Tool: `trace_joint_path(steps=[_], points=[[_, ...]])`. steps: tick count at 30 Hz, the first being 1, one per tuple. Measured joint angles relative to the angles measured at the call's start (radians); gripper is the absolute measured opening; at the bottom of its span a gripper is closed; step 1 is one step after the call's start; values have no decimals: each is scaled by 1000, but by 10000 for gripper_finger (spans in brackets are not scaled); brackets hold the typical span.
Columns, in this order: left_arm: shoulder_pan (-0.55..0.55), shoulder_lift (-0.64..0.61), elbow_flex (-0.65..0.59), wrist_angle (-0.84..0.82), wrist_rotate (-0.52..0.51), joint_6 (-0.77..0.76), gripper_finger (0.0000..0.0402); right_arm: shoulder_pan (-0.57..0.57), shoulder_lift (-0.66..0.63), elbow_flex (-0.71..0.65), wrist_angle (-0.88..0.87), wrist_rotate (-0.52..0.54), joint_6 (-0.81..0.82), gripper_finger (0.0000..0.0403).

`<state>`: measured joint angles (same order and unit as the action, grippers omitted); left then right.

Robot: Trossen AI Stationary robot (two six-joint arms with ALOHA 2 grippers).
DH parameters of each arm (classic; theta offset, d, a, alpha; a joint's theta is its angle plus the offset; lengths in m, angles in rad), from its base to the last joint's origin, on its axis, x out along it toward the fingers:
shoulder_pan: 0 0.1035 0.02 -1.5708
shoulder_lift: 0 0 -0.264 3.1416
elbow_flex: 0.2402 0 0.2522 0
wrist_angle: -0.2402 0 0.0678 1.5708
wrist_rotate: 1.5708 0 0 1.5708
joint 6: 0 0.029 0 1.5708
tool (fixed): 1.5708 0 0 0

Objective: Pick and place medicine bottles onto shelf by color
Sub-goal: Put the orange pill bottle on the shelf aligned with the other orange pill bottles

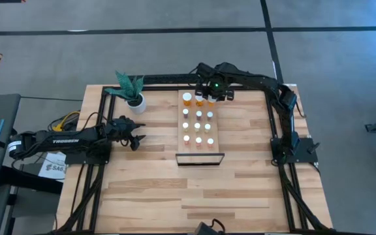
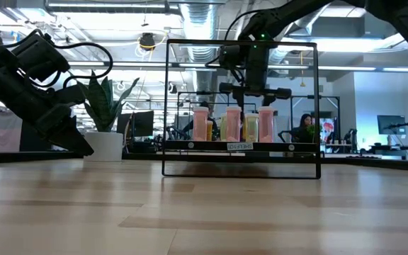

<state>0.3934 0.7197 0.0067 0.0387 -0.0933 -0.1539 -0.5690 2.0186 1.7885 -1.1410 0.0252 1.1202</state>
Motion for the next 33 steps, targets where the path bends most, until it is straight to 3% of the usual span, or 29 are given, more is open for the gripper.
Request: trace_joint_path(steps=[12, 33], points=[[0, 0, 0, 0, 0, 0, 291, 0, -1, -2, -9, 2, 135, 213], [0, 0, 0, 0, 0, 0, 291, 8, -2, -44, 56, -10, 86, 213]])
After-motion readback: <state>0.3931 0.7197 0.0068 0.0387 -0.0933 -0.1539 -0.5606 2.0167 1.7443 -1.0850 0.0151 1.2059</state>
